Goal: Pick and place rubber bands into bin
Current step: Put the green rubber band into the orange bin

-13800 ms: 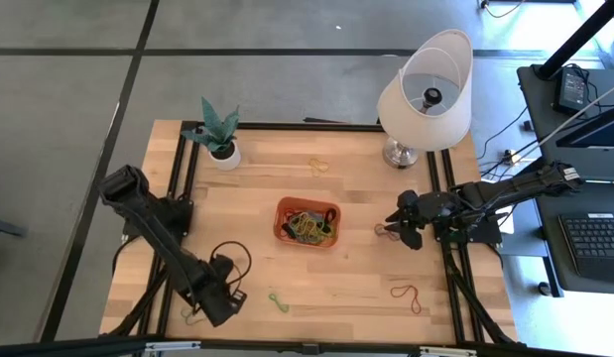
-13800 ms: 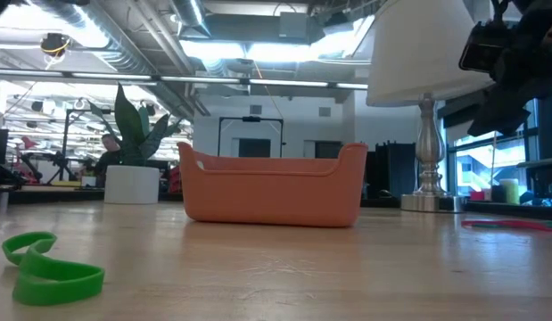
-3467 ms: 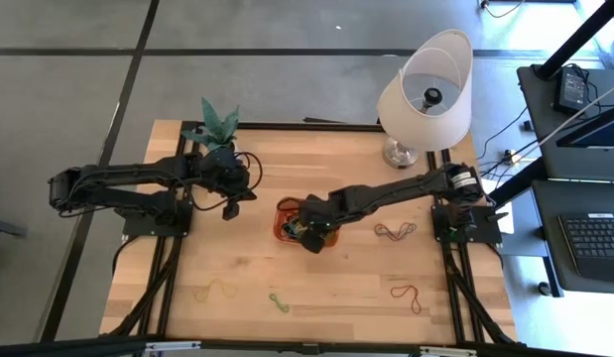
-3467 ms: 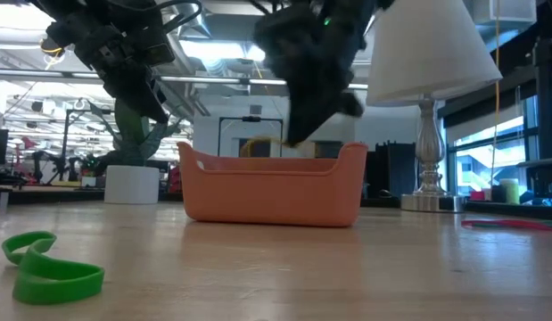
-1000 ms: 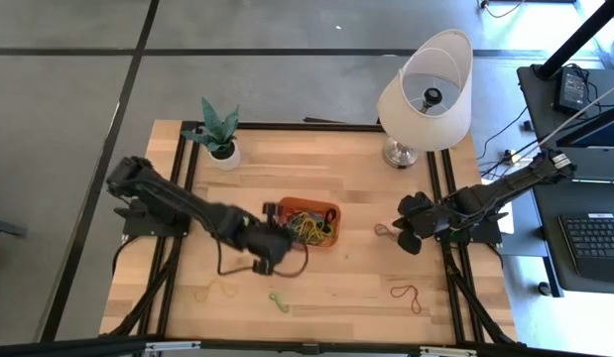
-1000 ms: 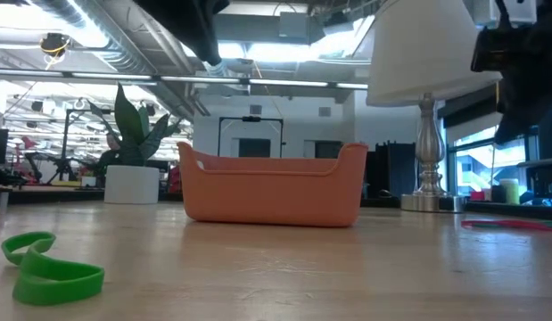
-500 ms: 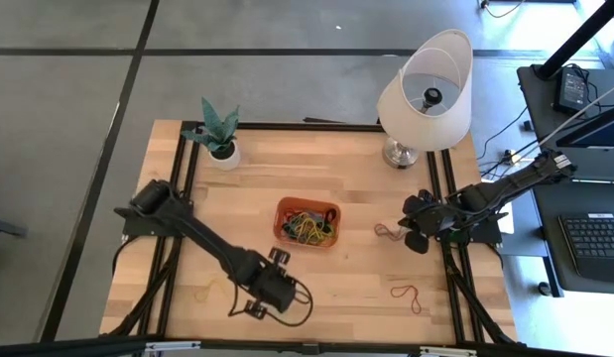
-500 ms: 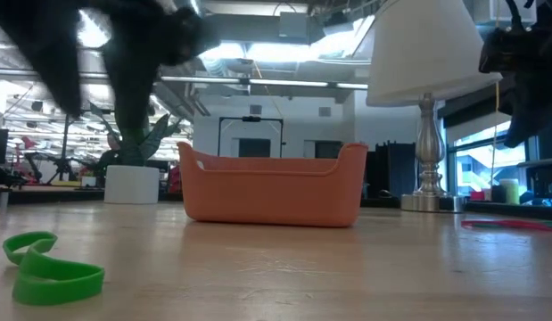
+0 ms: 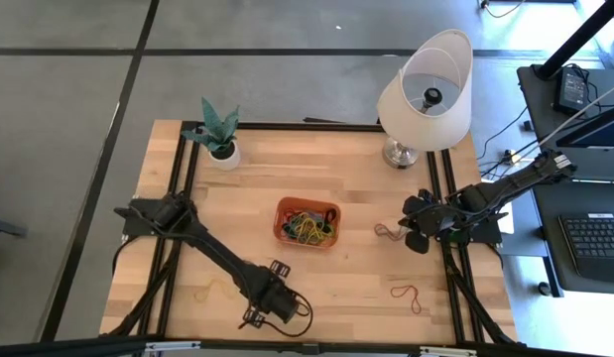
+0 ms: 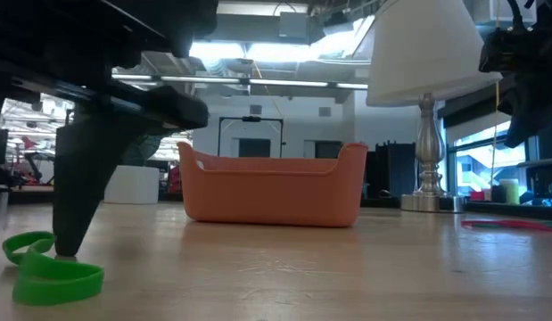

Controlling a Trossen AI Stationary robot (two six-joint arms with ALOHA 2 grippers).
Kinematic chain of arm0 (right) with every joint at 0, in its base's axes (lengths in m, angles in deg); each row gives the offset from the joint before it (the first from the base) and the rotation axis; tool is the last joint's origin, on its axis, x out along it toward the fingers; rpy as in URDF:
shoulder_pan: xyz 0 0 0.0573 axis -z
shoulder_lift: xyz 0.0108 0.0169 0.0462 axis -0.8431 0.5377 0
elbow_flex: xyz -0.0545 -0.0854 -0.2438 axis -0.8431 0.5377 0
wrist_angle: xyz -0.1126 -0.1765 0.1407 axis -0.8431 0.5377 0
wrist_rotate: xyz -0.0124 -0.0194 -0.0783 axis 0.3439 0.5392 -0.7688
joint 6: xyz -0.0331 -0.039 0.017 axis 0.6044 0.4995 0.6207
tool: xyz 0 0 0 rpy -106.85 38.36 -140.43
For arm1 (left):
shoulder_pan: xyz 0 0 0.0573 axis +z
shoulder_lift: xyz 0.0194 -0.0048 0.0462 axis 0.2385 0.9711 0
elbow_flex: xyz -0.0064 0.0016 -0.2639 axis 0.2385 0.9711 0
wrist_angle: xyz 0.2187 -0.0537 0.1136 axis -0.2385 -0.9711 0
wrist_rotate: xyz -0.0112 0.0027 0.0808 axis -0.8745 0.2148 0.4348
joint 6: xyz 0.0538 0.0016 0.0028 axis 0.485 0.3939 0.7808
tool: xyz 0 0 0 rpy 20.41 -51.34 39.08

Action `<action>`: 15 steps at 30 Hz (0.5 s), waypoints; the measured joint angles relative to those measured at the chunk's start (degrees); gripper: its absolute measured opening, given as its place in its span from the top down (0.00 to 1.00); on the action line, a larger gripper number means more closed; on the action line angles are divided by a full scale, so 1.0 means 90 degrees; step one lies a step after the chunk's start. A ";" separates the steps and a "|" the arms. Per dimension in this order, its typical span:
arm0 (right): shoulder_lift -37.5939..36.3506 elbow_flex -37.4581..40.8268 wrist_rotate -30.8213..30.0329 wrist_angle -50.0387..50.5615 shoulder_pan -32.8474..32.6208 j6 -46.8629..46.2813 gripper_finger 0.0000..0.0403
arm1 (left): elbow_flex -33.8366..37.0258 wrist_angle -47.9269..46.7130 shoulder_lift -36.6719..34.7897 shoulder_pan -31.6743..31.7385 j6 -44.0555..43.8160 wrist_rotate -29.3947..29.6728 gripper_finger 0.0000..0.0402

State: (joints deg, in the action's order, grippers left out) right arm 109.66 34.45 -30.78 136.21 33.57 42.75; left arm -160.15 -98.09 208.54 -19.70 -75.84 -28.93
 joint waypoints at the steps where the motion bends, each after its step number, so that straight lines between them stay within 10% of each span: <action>1: 0.0000 0.0001 -0.0001 0.0001 0.0000 0.0000 0.98 | 0.0000 0.0005 0.0012 0.0004 0.0097 -0.0065 0.64; 15: 0.0000 0.0000 -0.0163 -0.0006 0.0000 0.0000 0.96 | -0.0184 -0.0353 -0.0024 0.0128 -0.0190 -0.0476 0.99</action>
State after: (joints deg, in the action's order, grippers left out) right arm 109.66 34.45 -32.25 136.16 33.57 42.75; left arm -161.81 -101.26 208.33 -18.54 -77.55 -33.22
